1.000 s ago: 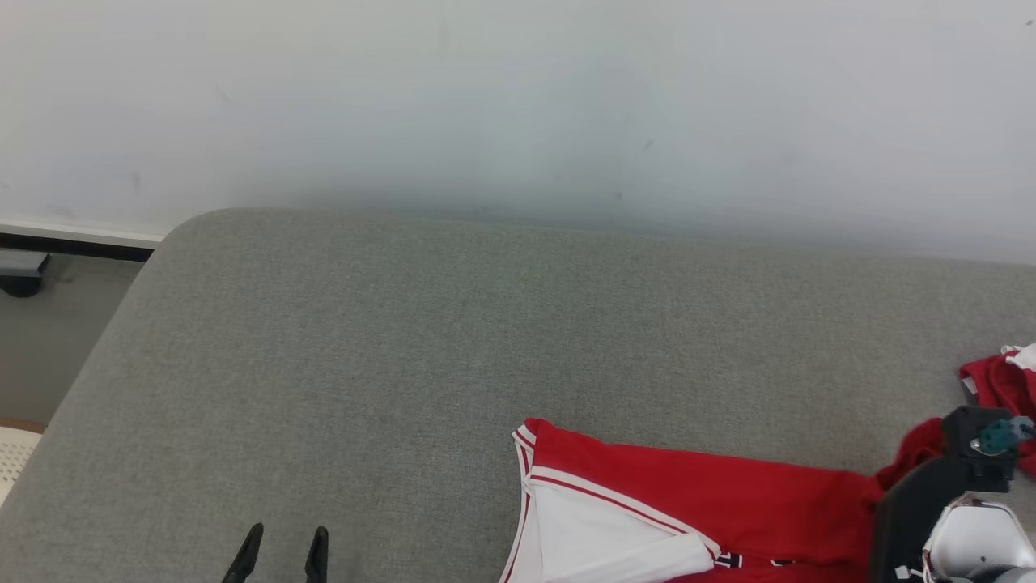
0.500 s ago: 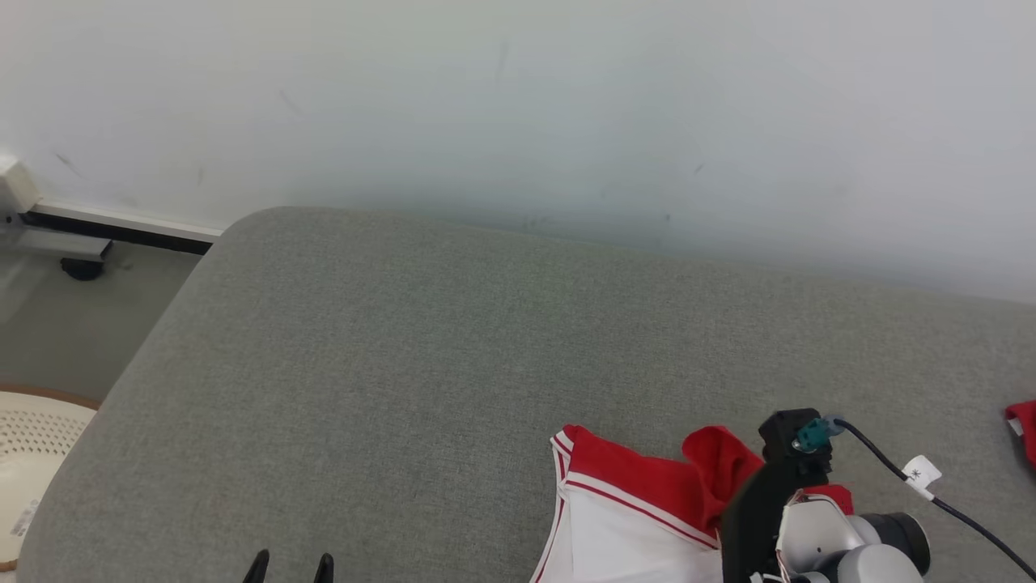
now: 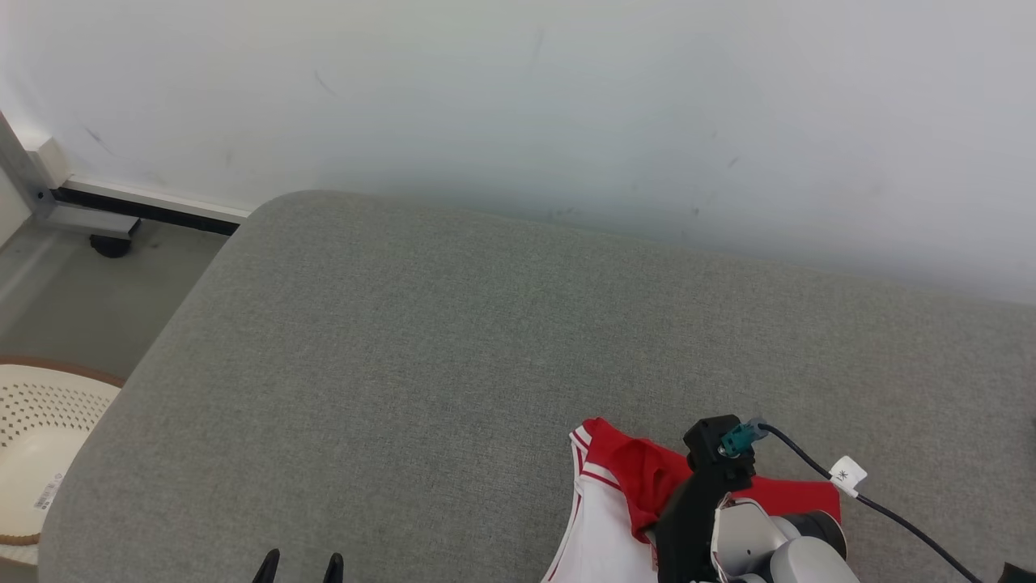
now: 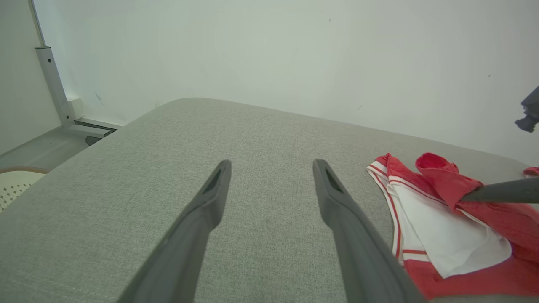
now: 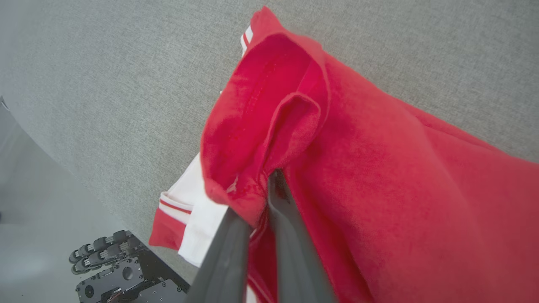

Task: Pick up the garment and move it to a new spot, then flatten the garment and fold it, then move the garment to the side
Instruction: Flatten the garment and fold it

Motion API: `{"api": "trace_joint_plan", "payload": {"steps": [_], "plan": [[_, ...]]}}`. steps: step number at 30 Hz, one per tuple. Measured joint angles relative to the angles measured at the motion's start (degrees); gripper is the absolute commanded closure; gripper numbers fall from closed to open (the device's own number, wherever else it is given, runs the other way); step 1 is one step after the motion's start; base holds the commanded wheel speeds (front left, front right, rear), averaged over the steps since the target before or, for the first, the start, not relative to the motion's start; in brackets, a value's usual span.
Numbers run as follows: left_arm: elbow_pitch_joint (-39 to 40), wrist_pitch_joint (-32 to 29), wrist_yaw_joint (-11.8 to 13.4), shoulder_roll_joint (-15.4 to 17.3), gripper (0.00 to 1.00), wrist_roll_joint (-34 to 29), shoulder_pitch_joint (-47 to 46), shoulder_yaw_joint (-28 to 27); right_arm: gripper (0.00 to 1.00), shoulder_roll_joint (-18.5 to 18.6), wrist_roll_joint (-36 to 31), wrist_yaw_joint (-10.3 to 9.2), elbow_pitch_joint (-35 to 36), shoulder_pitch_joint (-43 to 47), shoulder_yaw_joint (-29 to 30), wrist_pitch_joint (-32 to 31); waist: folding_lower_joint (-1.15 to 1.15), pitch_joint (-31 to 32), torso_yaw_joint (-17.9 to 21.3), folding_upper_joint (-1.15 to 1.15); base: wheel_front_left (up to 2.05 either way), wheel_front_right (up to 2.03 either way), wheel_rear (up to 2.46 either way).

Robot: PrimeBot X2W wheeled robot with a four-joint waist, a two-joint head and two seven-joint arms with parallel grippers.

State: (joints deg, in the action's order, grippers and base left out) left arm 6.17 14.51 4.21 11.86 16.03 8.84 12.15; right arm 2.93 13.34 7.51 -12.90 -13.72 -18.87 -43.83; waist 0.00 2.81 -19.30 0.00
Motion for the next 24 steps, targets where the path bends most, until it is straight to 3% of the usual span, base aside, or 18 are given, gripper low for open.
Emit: {"api": "trace_joint_plan", "payload": {"steps": [15,16,17,18,24], "plan": [[-0.33,-0.16,0.36,-0.25,0.00,0.01,-0.76,1.46,1.00,0.02,7.66,-0.01,-9.78,-4.99,-5.06,4.11,0.01,-0.24,-1.20,0.00,0.00,0.00,0.00],[-0.38,-0.16,0.37,-0.25,0.00,0.01,-0.76,1.45,0.91,0.02,8.28,-0.01,-10.22,-5.26,-5.43,4.25,0.01,-0.22,-1.28,0.00,0.00,0.00,0.00],[-0.44,-0.16,0.41,-0.24,0.00,0.05,-0.76,1.43,0.36,0.03,8.72,-0.01,-10.43,-5.59,-5.80,4.60,0.01,-0.20,-1.31,0.00,0.00,0.00,0.00],[-0.44,-0.16,0.41,-0.24,0.00,0.05,-0.76,1.43,0.00,0.03,8.72,-0.01,-10.43,-5.59,-5.80,4.60,0.01,-0.20,-1.31,0.00,0.00,0.00,0.00],[-0.44,-0.15,0.68,0.00,0.00,0.25,-0.74,1.19,0.00,0.02,11.95,-0.01,-9.12,-6.51,-7.27,6.55,0.01,0.07,-0.91,0.00,0.00,0.00,0.00]]}}
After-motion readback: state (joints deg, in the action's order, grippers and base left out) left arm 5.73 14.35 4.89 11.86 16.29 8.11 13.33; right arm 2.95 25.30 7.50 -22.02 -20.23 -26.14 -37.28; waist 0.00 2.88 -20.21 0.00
